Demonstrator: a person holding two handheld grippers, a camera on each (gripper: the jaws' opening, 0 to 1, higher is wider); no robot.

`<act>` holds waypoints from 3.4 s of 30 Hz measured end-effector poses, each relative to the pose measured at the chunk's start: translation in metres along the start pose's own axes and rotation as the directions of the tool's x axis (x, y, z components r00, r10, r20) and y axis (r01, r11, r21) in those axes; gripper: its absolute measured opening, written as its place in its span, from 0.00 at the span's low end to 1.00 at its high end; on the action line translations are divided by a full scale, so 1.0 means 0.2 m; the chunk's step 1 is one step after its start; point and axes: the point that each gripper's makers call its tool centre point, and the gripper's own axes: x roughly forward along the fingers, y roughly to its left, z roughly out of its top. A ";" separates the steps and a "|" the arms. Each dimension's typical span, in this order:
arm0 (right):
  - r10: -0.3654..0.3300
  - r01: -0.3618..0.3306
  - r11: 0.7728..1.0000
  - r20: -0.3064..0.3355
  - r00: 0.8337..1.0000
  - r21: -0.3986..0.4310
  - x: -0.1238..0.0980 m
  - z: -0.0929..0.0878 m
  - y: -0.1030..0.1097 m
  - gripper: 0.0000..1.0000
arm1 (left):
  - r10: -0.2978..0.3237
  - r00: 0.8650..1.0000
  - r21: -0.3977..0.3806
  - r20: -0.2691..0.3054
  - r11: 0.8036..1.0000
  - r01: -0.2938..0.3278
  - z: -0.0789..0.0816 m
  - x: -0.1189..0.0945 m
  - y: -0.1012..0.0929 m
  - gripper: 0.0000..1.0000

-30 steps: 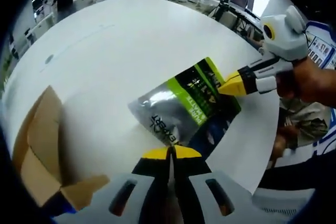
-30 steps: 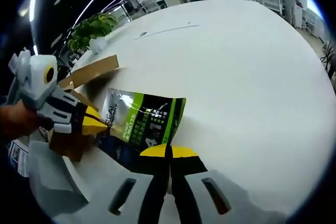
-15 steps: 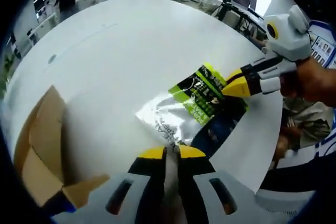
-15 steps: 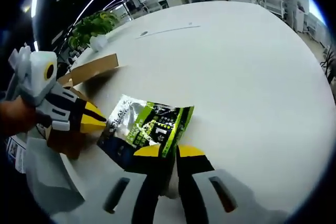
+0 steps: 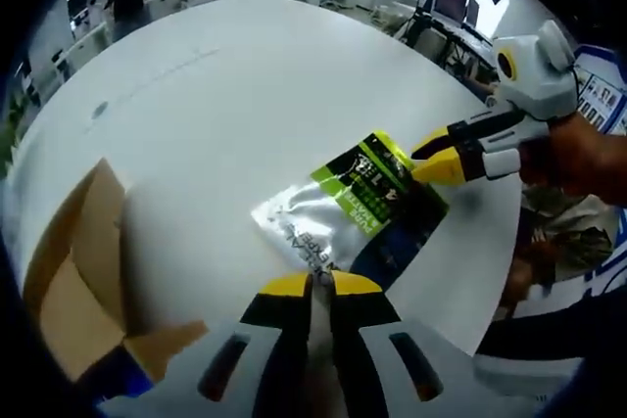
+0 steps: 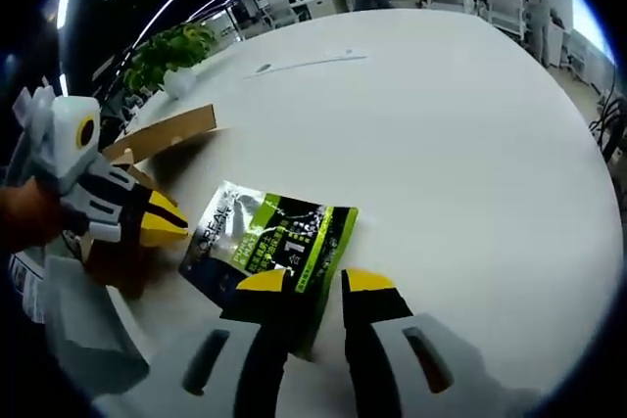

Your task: Operate the shoe box by opening the lid, removing the specified soft item, and placing it in the target area until the item is outside and the box remains undamaged.

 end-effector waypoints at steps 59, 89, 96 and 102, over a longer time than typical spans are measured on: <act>0.009 0.006 0.992 0.114 0.993 -0.128 -0.27 0.11 0.56 0.15 | 0.081 0.988 -0.035 0.133 0.996 -0.077 -0.23 -0.62 0.11 0.04; 0.084 -0.061 0.978 0.105 0.991 -0.201 -0.21 0.12 0.94 0.11 | 0.166 0.972 -0.137 0.168 0.980 -0.144 -0.51 -0.89 0.29 0.04; 0.102 -0.078 0.971 0.096 0.990 -0.226 -0.18 0.14 1.04 0.11 | 0.190 0.966 -0.170 0.173 0.972 -0.161 -0.58 -0.95 0.37 0.05; 0.114 -0.090 0.966 0.085 0.990 -0.244 -0.15 0.14 1.11 0.11 | 0.203 0.962 -0.196 0.181 0.966 -0.167 -0.61 -0.98 0.42 0.05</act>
